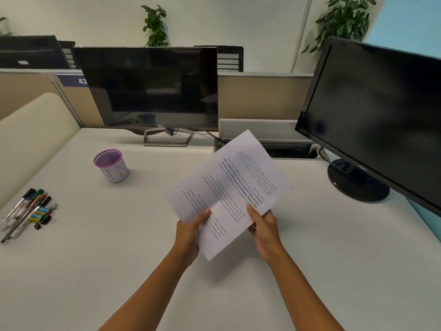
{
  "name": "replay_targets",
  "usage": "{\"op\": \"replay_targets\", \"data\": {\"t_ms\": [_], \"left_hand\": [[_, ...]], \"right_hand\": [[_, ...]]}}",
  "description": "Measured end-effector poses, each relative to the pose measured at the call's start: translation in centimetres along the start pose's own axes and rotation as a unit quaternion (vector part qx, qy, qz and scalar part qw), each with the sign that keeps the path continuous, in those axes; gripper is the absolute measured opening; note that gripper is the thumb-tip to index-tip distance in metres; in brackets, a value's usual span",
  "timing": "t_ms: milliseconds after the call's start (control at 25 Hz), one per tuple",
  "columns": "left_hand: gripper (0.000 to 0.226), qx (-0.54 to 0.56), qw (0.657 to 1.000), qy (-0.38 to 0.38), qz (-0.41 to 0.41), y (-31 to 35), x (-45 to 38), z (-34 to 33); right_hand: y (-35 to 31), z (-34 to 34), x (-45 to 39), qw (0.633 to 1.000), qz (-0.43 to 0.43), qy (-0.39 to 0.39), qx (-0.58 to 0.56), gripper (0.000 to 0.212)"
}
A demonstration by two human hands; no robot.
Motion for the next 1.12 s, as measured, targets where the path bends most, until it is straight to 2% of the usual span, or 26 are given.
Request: {"op": "replay_targets", "data": {"t_ms": [80,200,320,400,480,560,680,760,840,920,1120], "left_hand": [[0.052,0.0,1.0,-0.006,0.02,0.0,0.1,-0.4],[0.057,0.072,0.994,-0.043,0.073,1.3,-0.3,1.1],[0.098,0.199,0.967,-0.089,0.131,3.0,-0.3,4.0],[0.108,0.242,0.949,-0.139,0.147,4.1,-0.5,4.9],[0.112,0.219,0.941,-0.194,0.174,5.0,-0.6,4.6],[0.107,0.144,0.944,-0.226,0.193,5.5,-1.1,4.0],[0.081,-0.006,0.958,-0.22,0.184,5.9,-1.2,2.8],[0.062,-0.094,0.961,-0.214,0.148,5.8,-1.1,1.9],[0.053,-0.166,0.961,-0.208,0.073,5.5,-1.1,1.1],[0.044,-0.195,0.961,-0.194,0.007,5.3,-0.9,0.4],[0.032,-0.206,0.963,-0.152,-0.087,6.2,-0.4,-0.5]], "right_hand": [[-0.4,-0.6,0.0,1.0,0.023,-0.002,-0.006,0.045],[-1.4,-0.2,-0.3,0.998,0.044,-0.013,0.034,0.045],[-2.7,1.0,-0.6,0.994,0.03,-0.056,0.093,0.038],[-3.4,1.5,-0.6,0.988,0.015,-0.087,0.126,0.03],[-4.0,1.8,-0.5,0.981,0.009,-0.106,0.165,0.027],[-4.3,1.7,-0.4,0.973,0.011,-0.116,0.2,0.028],[-4.5,1.1,0.0,0.965,0.028,-0.124,0.227,0.03],[-4.4,0.6,0.2,0.961,0.049,-0.122,0.243,0.029],[-4.3,0.3,0.5,0.96,0.075,-0.104,0.248,0.027],[-4.4,0.1,0.6,0.961,0.11,-0.076,0.244,0.026],[-5.2,-0.5,0.9,0.961,0.162,-0.042,0.221,0.019]]}}
Point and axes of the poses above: each hand's wrist, its own x-axis away from the middle knuckle, its own z-axis out of the back of the hand, y = z × x, the point moved 2 cm from there along -x, towards the middle knuckle, and after that the axes turned 3 degrees about x, right-handed, at the moved point
